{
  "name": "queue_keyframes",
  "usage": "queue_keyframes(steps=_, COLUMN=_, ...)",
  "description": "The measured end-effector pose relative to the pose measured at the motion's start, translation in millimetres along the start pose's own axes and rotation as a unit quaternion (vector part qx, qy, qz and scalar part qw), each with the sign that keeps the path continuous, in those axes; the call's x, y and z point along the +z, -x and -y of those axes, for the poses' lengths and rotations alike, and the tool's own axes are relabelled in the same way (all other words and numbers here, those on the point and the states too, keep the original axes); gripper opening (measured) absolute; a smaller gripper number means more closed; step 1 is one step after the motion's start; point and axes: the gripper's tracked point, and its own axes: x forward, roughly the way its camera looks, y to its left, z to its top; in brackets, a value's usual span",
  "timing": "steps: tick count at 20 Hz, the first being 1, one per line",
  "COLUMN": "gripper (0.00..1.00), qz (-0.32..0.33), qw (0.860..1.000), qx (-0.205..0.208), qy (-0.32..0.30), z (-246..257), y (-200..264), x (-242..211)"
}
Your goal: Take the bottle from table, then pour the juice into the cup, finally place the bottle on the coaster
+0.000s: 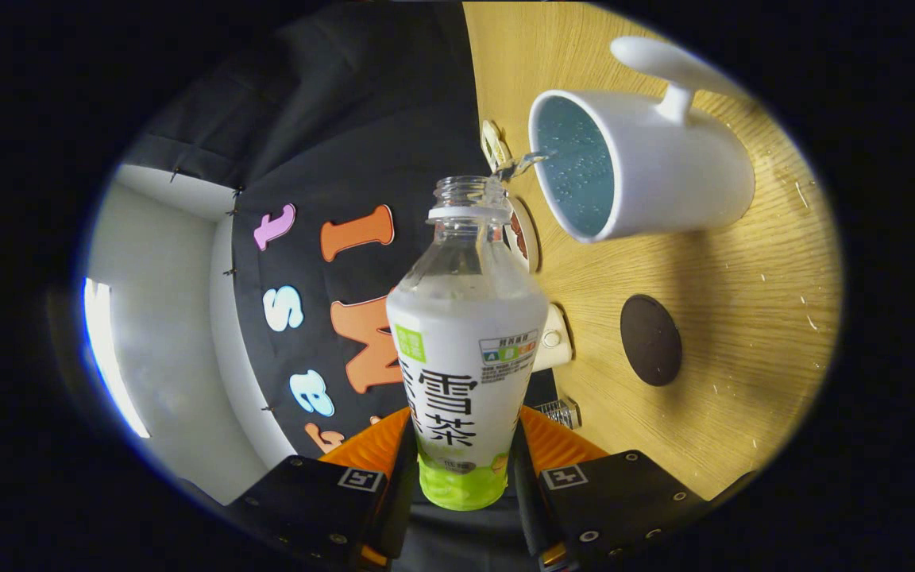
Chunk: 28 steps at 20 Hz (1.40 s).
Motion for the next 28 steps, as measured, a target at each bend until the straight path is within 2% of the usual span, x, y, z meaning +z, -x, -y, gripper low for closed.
queue_keyframes(steps=20, gripper=0.58, qz=0.014, qw=0.997, qx=-0.009, qy=-0.075, z=-18, y=-4, x=14)
queue_keyframes(steps=28, gripper=0.58, qz=0.006, qw=0.995, qx=-0.017, qy=-0.103, z=-22, y=-10, x=5)
